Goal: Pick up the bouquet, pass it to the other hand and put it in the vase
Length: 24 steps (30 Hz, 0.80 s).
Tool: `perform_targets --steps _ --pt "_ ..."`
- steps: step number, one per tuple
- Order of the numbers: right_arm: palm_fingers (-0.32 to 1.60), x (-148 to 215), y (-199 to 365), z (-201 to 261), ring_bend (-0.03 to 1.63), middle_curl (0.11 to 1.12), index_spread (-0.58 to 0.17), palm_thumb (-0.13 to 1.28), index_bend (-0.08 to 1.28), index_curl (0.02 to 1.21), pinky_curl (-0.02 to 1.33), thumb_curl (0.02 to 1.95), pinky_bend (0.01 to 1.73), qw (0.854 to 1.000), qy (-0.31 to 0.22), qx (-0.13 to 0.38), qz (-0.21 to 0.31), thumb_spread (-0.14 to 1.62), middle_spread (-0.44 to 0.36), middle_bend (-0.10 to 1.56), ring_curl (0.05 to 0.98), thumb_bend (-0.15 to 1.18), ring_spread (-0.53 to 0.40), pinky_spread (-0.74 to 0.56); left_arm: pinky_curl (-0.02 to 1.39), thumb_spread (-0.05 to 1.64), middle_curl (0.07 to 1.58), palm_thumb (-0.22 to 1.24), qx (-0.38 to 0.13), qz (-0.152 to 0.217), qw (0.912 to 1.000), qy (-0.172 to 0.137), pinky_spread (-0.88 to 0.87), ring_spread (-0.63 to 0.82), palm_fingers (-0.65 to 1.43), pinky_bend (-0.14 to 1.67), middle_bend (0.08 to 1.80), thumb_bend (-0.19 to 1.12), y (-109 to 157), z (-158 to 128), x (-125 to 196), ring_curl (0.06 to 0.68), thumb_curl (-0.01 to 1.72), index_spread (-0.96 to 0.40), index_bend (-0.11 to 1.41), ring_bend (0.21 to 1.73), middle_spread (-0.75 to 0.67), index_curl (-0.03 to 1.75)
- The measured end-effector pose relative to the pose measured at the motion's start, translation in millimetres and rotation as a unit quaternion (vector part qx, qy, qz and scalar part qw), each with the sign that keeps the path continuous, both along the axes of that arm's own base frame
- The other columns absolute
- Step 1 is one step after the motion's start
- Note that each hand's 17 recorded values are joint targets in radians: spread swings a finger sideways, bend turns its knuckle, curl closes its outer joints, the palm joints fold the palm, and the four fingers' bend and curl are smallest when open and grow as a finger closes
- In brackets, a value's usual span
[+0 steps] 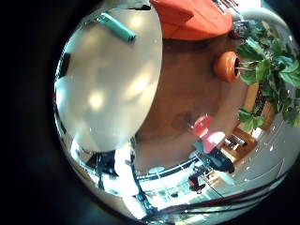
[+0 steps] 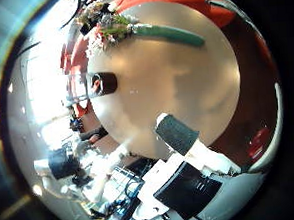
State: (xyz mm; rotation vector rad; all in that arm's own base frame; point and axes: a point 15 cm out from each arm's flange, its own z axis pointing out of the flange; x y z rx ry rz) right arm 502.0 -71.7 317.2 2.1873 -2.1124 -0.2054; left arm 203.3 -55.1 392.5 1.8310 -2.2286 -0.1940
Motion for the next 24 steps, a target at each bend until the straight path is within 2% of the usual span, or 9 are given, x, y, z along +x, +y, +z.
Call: perform_targets --steps 5,9,12,24 --pt "0.29 47.2 0.5 -43.0 0.53 0.37 -0.332 0.41 0.21 0.35 0.16 0.36 0.47 0.999 -0.038 -0.006 -0.003 1.16 -0.081 0.3 0.182 -0.03 -0.022 0.24 0.32 1.04 0.31 0.28 0.001 0.003 1.0 0.003 0.56 0.59 0.0 0.28 0.19 -0.02 1.4 -3.3 -1.0 0.21 0.31 0.03 0.17 0.53 0.49 0.3" --pt "0.35 63.7 5.3 -70.0 0.54 0.37 -0.315 0.37 0.19 0.35 0.16 0.36 0.44 0.999 -0.042 -0.007 -0.013 1.16 -0.045 0.32 0.187 -0.03 -0.015 0.25 0.32 1.05 0.31 0.28 0.002 0.004 1.0 0.006 0.56 0.59 0.0 0.27 0.19 -0.02 3.0 -5.9 -5.7 0.209 0.31 0.03 0.17 0.53 0.49 0.31" --pt "0.41 83.1 3.9 -81.7 0.57 0.37 -0.311 0.36 0.18 0.35 0.15 0.37 0.43 0.997 -0.068 -0.011 -0.017 1.16 -0.025 0.32 0.191 -0.02 -0.023 0.25 0.32 1.05 0.31 0.28 0.002 0.005 1.0 0.006 0.57 0.59 0.0 0.27 0.19 -0.02 3.5 -6.3 -4.1 0.208 0.31 0.03 0.17 0.53 0.48 0.31" --pt "0.51 95.0 8.0 -122.6 0.64 0.37 -0.3 0.38 0.18 0.34 0.14 0.39 0.42 0.998 -0.06 -0.011 -0.021 1.15 -0.013 0.36 0.201 -0.02 -0.054 0.24 0.32 1.05 0.31 0.28 0.001 0.005 0.9999 0.01 0.57 0.59 0.0 0.27 0.19 -0.02 2.0 -10.6 -1.2 0.207 0.31 0.03 0.17 0.52 0.48 0.31"
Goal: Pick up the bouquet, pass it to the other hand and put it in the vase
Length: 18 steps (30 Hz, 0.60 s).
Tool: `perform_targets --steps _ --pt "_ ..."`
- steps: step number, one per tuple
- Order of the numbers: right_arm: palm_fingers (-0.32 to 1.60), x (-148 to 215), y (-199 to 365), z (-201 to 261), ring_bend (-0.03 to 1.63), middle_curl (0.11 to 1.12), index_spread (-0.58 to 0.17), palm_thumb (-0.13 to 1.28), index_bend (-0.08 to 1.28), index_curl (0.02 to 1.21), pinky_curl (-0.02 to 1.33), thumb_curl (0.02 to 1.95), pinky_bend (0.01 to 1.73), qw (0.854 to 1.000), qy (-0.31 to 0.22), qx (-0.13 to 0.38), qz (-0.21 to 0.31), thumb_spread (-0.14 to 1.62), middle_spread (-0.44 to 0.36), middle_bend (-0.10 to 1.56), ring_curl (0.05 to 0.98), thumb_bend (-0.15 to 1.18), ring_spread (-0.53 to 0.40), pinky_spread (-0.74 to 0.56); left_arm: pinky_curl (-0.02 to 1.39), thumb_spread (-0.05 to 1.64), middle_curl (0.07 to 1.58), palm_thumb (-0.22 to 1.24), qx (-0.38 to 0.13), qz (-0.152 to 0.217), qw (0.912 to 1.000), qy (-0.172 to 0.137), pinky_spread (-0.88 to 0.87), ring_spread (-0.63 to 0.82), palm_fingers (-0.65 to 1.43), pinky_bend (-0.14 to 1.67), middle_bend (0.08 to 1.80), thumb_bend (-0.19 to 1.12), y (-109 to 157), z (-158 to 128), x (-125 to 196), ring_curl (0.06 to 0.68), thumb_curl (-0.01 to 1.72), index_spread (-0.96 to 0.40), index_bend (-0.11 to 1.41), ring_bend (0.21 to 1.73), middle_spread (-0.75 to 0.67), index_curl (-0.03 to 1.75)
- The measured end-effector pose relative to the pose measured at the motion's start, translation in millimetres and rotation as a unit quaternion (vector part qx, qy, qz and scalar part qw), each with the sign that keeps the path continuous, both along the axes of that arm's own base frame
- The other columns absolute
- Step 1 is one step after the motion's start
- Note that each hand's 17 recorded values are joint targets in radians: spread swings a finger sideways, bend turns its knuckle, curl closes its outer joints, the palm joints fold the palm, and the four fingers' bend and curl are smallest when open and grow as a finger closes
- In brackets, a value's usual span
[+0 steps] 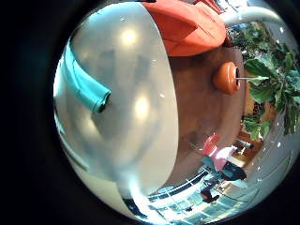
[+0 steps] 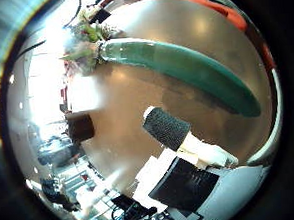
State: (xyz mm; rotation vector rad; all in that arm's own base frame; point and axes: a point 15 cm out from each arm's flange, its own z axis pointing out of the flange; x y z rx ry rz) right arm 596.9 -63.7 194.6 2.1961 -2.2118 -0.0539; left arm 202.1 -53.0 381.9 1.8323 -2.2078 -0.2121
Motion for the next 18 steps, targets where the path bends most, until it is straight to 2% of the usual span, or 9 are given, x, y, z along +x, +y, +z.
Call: perform_targets --steps 18 --pt "0.67 -5.8 1.2 -33.3 0.67 0.37 -0.301 0.31 0.24 0.38 0.09 0.38 0.39 1.0 0.029 0.002 -0.003 1.14 -0.024 0.4 0.176 -0.02 -0.083 0.23 0.32 1.05 0.31 0.29 0.001 -0.001 1.0 -0.002 0.57 0.59 0.01 0.26 0.19 -0.03 0.9 5.9 -3.0 0.205 0.31 0.03 0.17 0.51 0.48 0.32"
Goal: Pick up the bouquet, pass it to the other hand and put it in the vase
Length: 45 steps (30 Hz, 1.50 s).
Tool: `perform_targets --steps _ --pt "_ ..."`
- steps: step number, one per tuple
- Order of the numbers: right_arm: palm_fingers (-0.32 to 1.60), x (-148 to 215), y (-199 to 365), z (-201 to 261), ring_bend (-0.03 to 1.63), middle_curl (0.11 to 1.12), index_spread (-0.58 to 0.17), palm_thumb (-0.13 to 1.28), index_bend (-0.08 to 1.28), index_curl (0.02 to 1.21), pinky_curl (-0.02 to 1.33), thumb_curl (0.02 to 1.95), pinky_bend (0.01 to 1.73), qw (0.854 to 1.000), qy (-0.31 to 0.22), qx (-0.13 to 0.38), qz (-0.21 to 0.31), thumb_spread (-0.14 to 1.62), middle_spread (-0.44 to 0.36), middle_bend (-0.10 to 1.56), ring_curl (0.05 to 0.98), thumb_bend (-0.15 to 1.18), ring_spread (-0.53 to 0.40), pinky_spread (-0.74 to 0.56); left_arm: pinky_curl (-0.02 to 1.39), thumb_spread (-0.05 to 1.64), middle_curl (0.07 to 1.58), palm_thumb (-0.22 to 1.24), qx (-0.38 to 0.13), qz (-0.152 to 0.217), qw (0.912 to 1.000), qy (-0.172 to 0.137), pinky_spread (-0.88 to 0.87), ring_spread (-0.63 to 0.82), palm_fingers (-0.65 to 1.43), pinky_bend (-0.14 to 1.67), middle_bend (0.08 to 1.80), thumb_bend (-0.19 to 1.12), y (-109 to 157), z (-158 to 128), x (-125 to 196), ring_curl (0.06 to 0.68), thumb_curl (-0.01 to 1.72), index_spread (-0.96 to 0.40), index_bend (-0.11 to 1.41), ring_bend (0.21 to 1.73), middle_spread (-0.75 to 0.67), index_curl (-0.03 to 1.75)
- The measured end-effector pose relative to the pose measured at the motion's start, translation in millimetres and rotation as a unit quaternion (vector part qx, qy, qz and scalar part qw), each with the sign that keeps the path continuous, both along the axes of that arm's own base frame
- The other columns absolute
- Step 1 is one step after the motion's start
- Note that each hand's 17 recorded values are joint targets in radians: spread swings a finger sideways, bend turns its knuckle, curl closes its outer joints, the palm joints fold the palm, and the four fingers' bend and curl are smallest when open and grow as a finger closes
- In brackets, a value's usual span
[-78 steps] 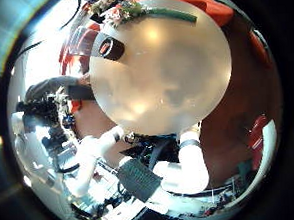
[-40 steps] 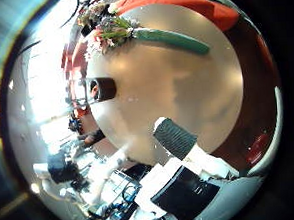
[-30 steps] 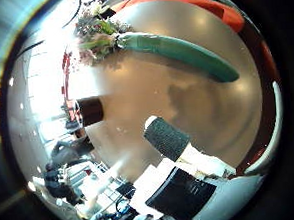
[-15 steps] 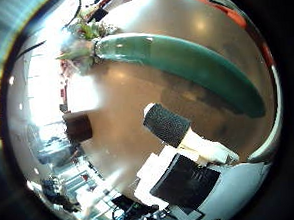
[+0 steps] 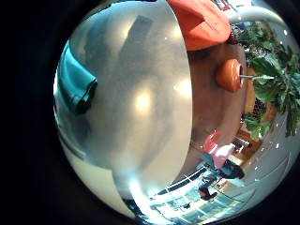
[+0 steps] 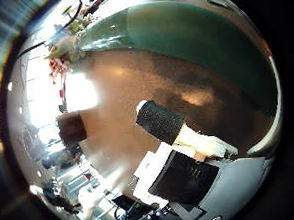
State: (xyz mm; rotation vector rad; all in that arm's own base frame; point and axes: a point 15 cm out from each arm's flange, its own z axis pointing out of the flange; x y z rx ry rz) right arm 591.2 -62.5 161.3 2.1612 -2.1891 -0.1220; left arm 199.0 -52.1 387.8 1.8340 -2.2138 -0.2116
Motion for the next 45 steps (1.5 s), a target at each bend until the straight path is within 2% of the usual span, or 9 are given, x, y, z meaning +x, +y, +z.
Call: perform_targets --steps 7,9,13,15,21,26,34,41,45 --pt "1.02 -2.5 0.9 -4.7 0.78 0.4 -0.309 0.32 0.3 0.4 0.02 0.38 0.37 1.0 0.007 0.001 0.001 1.15 -0.041 0.52 0.189 -0.02 -0.121 0.16 0.32 1.05 0.3 0.29 -0.001 0.001 1.0 0.0 0.57 0.59 0.02 0.25 0.19 -0.03 -0.7 0.6 0.0 0.203 0.31 0.03 0.18 0.5 0.48 0.33" --pt "1.28 -3.9 1.4 -5.5 0.85 0.43 -0.316 0.35 0.33 0.43 0.04 0.39 0.49 1.0 0.01 0.001 0.001 1.14 -0.064 0.6 0.225 -0.01 -0.144 0.06 0.32 1.05 0.3 0.29 -0.002 0.0 1.0 0.001 0.57 0.59 0.02 0.25 0.18 -0.03 -1.2 -0.1 0.0 0.203 0.31 0.03 0.18 0.5 0.48 0.33" --pt "1.51 -8.7 2.8 -6.2 0.99 0.49 -0.311 0.47 0.62 0.53 0.08 0.42 0.67 1.0 0.02 0.003 0.002 1.12 -0.11 0.77 0.309 0.0 -0.18 -0.22 0.32 1.05 0.3 0.29 -0.003 0.0 1.0 0.002 0.57 0.59 0.03 0.25 0.18 -0.03 -1.5 -0.7 -0.3 0.202 0.31 0.04 0.18 0.5 0.48 0.34" --pt "1.57 -12.3 3.4 -5.8 1.04 0.52 -0.302 0.53 0.71 0.56 0.12 0.45 0.77 1.0 0.026 0.004 0.002 1.1 -0.12 0.84 0.339 0.01 -0.186 -0.29 0.32 1.05 0.29 0.29 -0.003 0.0 1.0 0.002 0.57 0.59 0.03 0.24 0.18 -0.03 -1.5 -0.7 -0.2 0.202 0.31 0.04 0.18 0.49 0.48 0.34" --pt "1.44 -34.2 9.9 6.5 1.27 0.63 -0.274 0.78 0.98 0.68 0.29 0.56 1.13 0.998 0.062 0.007 0.007 0.93 -0.142 1.13 0.453 0.05 -0.194 -0.34 0.32 1.04 0.29 0.29 -0.004 -0.001 1.0 0.002 0.57 0.6 0.03 0.24 0.18 -0.02 -2.1 0.0 -0.4 0.202 0.31 0.05 0.18 0.49 0.48 0.34" --pt "1.32 -61.7 14.2 32.8 1.38 0.68 -0.251 0.91 1.09 0.73 0.37 0.62 1.27 0.995 0.099 0.011 0.009 0.83 -0.148 1.24 0.51 0.05 -0.19 -0.32 0.32 1.05 0.29 0.3 -0.008 -0.001 1.0 0.002 0.57 0.6 0.03 0.23 0.18 -0.02 -4.2 0.6 -0.5 0.202 0.31 0.05 0.18 0.48 0.48 0.35" --pt "1.21 -98.5 16.3 70.2 1.46 0.72 -0.223 1.09 1.2 0.77 0.47 0.74 1.4 0.99 0.142 0.017 0.016 0.78 -0.133 1.34 0.568 0.09 -0.183 -0.25 0.32 1.05 0.28 0.3 -0.016 -0.004 0.9999 -0.003 0.56 0.6 0.04 0.23 0.18 -0.02 -7.8 3.9 -2.2 0.201 0.31 0.05 0.18 0.47 0.48 0.35" --pt "1.17 -108.6 12.2 98.7 1.48 0.73 -0.21 1.11 1.23 0.78 0.53 0.83 1.42 0.991 0.133 0.026 0.021 0.78 -0.126 1.38 0.594 0.08 -0.181 -0.22 0.32 1.05 0.28 0.3 -0.017 -0.003 0.9998 -0.008 0.56 0.6 0.05 0.22 0.18 -0.02 -7.5 7.4 -6.0 0.199 0.32 0.04 0.19 0.47 0.48 0.36" --pt "1.16 -114.8 26.2 113.7 1.48 0.73 -0.206 1.12 1.24 0.79 0.55 0.87 1.42 0.989 0.128 0.069 0.025 0.79 -0.119 1.39 0.602 0.08 -0.18 -0.21 0.32 1.05 0.28 0.3 -0.018 -0.004 0.9998 -0.013 0.56 0.6 0.05 0.21 0.18 -0.02 -7.2 9.6 -7.9 0.199 0.32 0.04 0.19 0.47 0.48 0.36"
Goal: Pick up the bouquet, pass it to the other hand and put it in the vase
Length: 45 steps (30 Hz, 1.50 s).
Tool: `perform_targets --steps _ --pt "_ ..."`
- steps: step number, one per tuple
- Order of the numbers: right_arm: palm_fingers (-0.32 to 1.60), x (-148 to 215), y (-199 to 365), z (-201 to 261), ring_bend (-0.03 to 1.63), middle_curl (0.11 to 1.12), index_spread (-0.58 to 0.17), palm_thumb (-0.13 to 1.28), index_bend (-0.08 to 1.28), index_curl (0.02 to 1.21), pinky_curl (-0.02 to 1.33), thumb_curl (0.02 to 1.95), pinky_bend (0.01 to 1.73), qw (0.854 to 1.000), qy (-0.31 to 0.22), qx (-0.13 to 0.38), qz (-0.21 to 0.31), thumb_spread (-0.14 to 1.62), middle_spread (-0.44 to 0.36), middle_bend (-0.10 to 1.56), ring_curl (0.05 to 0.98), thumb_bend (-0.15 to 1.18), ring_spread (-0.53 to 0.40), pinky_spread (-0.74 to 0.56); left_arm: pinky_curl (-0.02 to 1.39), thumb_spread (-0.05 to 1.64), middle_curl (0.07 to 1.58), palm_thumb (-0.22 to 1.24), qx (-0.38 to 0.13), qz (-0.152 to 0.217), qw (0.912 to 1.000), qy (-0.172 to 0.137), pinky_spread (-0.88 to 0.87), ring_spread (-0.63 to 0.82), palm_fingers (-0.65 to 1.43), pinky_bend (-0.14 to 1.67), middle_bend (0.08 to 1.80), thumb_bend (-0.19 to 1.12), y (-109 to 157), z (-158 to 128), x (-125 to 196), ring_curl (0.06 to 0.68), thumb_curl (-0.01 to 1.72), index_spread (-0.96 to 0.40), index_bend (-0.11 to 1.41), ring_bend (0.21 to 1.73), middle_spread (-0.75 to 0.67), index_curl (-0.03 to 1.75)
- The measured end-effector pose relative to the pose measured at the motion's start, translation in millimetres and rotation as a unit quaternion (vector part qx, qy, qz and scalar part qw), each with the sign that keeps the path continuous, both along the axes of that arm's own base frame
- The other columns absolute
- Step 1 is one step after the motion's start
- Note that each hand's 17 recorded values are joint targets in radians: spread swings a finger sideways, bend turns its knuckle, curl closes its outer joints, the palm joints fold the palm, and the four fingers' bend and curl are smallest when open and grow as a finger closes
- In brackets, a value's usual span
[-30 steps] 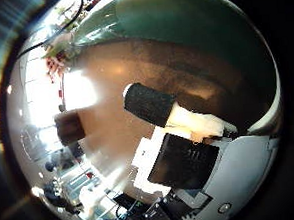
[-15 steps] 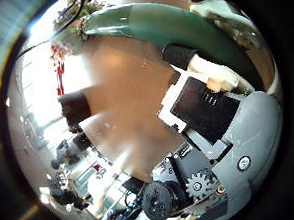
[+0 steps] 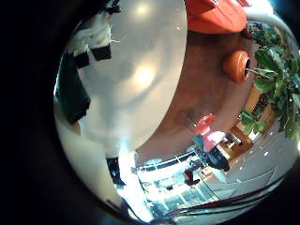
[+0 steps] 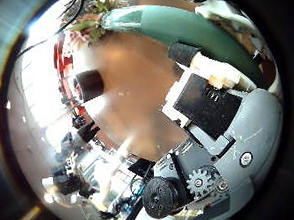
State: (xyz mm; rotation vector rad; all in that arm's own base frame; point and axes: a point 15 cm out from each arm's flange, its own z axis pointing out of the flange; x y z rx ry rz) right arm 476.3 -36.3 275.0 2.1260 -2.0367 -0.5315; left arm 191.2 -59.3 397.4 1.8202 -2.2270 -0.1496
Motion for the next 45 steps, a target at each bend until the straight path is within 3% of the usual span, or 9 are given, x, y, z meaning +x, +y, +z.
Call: perform_targets --steps 9,16,25,28,32,35,37,40,45 --pt "1.15 -11.6 11.4 31.6 1.49 0.73 -0.198 1.12 1.25 0.78 0.59 0.97 1.4 0.995 -0.013 0.097 -0.016 0.79 -0.11 1.4 0.617 0.07 -0.18 -0.19 0.32 1.05 0.27 0.3 -0.006 -0.002 1.0 -0.001 0.56 0.59 0.06 0.2 0.18 -0.02 -2.4 0.3 -1.6 0.2 0.32 0.04 0.18 0.46 0.48 0.36" --pt "1.15 -19.2 12.1 44.6 1.48 0.72 -0.193 1.12 1.26 0.78 0.63 1.04 1.38 0.977 0.0 0.202 -0.065 0.8 -0.107 1.4 0.625 0.07 -0.18 -0.19 0.32 1.05 0.27 0.3 -0.007 -0.005 1.0 -0.001 0.56 0.59 0.06 0.2 0.18 -0.02 -2.6 -0.1 -1.2 0.201 0.32 0.04 0.19 0.46 0.48 0.37" --pt "1.12 -0.2 2.9 13.7 1.48 0.73 -0.196 1.1 1.25 0.79 0.69 1.12 1.37 0.977 -0.003 0.194 -0.086 0.83 -0.108 1.42 0.638 0.05 -0.179 -0.18 0.32 1.06 0.27 0.3 -0.011 -0.008 0.9999 0.0 0.56 0.6 0.07 0.2 0.18 -0.02 -5.3 -0.4 0.0 0.202 0.31 0.04 0.18 0.45 0.48 0.37" --pt "1.07 -0.2 -9.0 -1.2 1.46 0.72 -0.205 0.94 1.2 0.79 0.69 1.08 1.35 0.98 0.005 0.175 -0.09 0.87 -0.123 1.4 0.633 -0.05 -0.185 -0.2 0.32 1.06 0.27 0.3 -0.011 -0.009 0.9999 0.001 0.56 0.6 0.07 0.2 0.18 -0.02 -5.9 -0.2 1.3 0.203 0.31 0.04 0.18 0.45 0.48 0.37" --pt "0.84 -2.6 -32.0 -28.7 1.42 0.7 -0.24 0.83 1.04 0.78 0.68 0.96 1.28 0.987 0.022 0.13 -0.087 0.96 -0.139 1.32 0.624 -0.05 -0.197 -0.27 0.32 1.06 0.27 0.3 -0.009 -0.01 0.9999 0.003 0.56 0.6 0.07 0.2 0.18 -0.02 -5.0 -1.0 0.3 0.203 0.31 0.04 0.19 0.45 0.48 0.37" --pt "0.43 0.5 -41.2 -36.7 1.38 0.69 -0.269 0.74 0.83 0.74 0.65 0.85 1.13 0.99 0.019 0.11 -0.086 1.02 -0.144 1.25 0.603 -0.05 -0.2 -0.3 0.32 1.06 0.27 0.3 -0.01 -0.009 0.9999 0.0 0.56 0.6 0.07 0.2 0.18 -0.02 -4.7 1.3 1.8 0.203 0.31 0.04 0.18 0.44 0.47 0.37" --pt "0.25 5.1 -42.4 -42.5 1.34 0.68 -0.279 0.71 0.8 0.72 0.62 0.8 1.0 0.992 0.014 0.098 -0.081 1.04 -0.138 1.23 0.59 -0.04 -0.191 -0.25 0.32 1.06 0.27 0.3 -0.009 -0.009 0.9999 -0.001 0.56 0.6 0.07 0.2 0.18 -0.02 -5.1 3.2 2.1 0.203 0.31 0.04 0.18 0.44 0.47 0.37" --pt "0.11 5.7 -42.6 -48.8 1.27 0.64 -0.287 0.67 0.75 0.67 0.55 0.73 0.88 0.995 0.019 0.069 -0.068 1.05 -0.121 1.13 0.553 -0.04 -0.17 -0.12 0.32 1.06 0.27 0.3 -0.009 -0.01 0.9999 -0.003 0.56 0.6 0.07 0.2 0.18 -0.02 -4.2 5.2 2.4 0.204 0.31 0.04 0.18 0.44 0.47 0.37" --pt "0.07 7.7 -22.4 -53.5 1.24 0.58 -0.266 0.64 0.64 0.61 0.49 0.65 0.86 0.998 0.028 0.042 -0.041 1.06 -0.09 0.98 0.517 -0.03 -0.147 -0.02 0.32 1.05 0.27 0.3 -0.01 -0.009 0.9999 -0.004 0.56 0.6 0.07 0.2 0.18 -0.02 -5.1 7.5 3.6 0.204 0.31 0.04 0.18 0.44 0.47 0.37"
